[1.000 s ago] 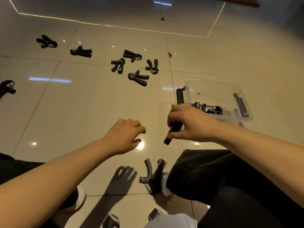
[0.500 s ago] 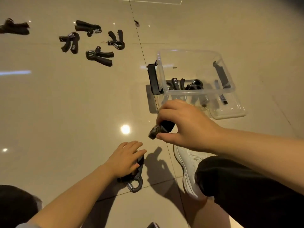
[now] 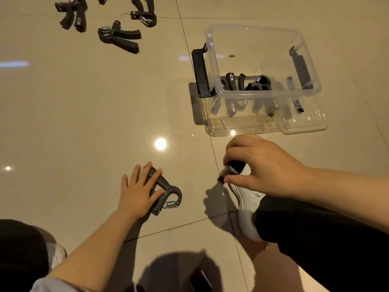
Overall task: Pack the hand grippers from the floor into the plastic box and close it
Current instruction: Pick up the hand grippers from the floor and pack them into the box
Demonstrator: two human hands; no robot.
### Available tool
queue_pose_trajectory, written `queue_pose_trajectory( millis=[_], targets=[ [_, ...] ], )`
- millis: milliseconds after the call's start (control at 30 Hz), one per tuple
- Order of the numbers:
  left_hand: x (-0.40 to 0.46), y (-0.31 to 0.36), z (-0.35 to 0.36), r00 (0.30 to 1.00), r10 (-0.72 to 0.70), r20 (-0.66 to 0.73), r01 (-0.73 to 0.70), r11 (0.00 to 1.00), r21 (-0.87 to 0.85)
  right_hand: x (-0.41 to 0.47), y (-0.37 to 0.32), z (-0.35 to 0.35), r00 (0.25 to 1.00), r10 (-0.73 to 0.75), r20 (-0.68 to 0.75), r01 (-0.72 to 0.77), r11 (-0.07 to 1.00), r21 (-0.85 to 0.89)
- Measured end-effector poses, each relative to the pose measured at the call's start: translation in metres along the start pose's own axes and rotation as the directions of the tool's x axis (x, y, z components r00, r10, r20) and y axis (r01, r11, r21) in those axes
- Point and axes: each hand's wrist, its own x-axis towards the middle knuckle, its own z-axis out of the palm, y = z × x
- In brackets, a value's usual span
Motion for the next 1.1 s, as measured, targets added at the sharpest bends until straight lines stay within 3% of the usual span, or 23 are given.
queue_pose_trajectory(
  millis=[67, 167, 300, 400, 500, 633, 767, 933, 1100],
  targets=[
    [-0.007, -0.002, 0.003, 0.987, -0.156, -0.026, 0.151, 0.979, -0.137, 0.008, -0.005, -0.002, 0.999, -0.034, -0.012, 0.034, 0.999, -0.021],
    [-0.009, 0.001, 0.0, 0.975, -0.22, 0.016, 0.219, 0.953, -0.21, 0.018, -0.012, -0.004, 0.999, -0.031, -0.02, 0.031, 0.999, 0.009],
    [-0.012, -0.022, -0.005, 1.0, -0.009, -0.022, 0.008, 0.999, -0.042, 0.028, -0.018, -0.002, 0.999, -0.039, 0.011, 0.039, 0.999, 0.026],
    [-0.012, -0.055, -0.017, 0.984, 0.175, -0.005, -0.173, 0.977, 0.126, 0.035, -0.018, -0.001, 1.0, 0.015, 0.018, -0.016, 0.997, 0.075],
    [-0.003, -0.068, -0.028, 0.956, 0.293, 0.033, -0.294, 0.941, 0.169, 0.036, -0.01, 0.003, 0.999, 0.012, 0.042, -0.015, 0.997, 0.073],
    [0.002, -0.062, -0.036, 0.935, 0.355, -0.017, -0.352, 0.932, 0.086, 0.036, 0.001, 0.005, 0.992, -0.067, 0.105, 0.07, 0.997, -0.023],
    [0.003, -0.044, -0.056, 0.907, 0.418, -0.051, -0.416, 0.908, 0.044, 0.043, 0.011, -0.003, 0.987, -0.143, 0.069, 0.148, 0.986, -0.07],
    [0.002, 0.002, -0.09, 0.84, 0.525, -0.137, -0.498, 0.845, 0.194, 0.053, 0.019, -0.012, 0.974, -0.225, 0.034, 0.227, 0.97, -0.081],
    [-0.007, 0.043, -0.123, 0.815, 0.551, -0.179, -0.473, 0.812, 0.341, 0.043, 0.03, -0.026, 0.958, -0.284, 0.036, 0.287, 0.952, -0.111]
  ],
)
